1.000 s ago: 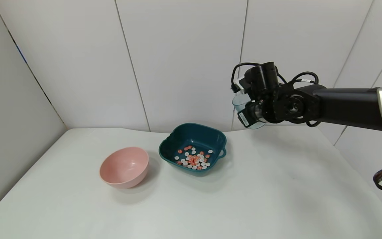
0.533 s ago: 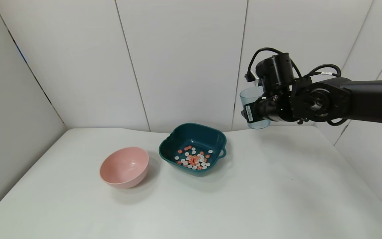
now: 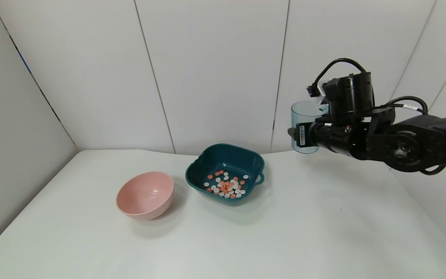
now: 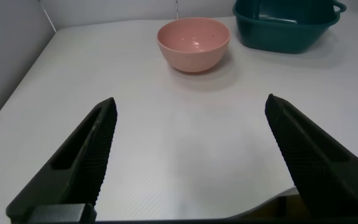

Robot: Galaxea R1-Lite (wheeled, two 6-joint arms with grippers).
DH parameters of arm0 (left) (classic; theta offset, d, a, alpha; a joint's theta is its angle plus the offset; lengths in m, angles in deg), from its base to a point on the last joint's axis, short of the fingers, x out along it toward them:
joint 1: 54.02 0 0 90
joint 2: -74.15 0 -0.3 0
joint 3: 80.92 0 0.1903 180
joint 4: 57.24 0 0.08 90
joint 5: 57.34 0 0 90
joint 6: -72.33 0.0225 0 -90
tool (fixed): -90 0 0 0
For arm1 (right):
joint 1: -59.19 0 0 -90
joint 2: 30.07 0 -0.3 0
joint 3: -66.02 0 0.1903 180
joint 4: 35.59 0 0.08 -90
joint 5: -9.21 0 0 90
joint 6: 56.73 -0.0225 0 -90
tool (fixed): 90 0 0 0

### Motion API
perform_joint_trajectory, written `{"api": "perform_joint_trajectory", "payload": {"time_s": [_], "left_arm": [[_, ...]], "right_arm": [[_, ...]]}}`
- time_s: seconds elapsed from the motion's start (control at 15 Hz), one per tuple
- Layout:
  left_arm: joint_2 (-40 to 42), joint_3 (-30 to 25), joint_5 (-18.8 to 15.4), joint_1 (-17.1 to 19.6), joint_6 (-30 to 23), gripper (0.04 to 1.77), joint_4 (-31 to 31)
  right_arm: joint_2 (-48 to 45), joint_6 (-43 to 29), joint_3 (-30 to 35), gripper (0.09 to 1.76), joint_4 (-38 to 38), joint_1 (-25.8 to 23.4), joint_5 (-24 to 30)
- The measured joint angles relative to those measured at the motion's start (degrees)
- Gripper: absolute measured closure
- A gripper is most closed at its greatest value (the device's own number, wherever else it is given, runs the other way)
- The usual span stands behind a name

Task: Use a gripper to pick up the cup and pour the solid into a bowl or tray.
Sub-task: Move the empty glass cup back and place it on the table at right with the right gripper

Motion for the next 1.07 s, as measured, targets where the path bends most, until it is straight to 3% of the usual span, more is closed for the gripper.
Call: {"api": "perform_joint_trajectory", "payload": {"time_s": [0.6,1.07], "left_arm": [[0.0,0.0,0.0,0.0,0.0,0.09,0.0],[0.0,0.0,0.0,0.0,0.0,0.09,0.0]], "right_arm": [[-1.2,-3.3,23.0,0.53,25.5,1.2,1.3],[3.4,-3.3,32.9,0.53,38.3,1.3,1.2]]}}
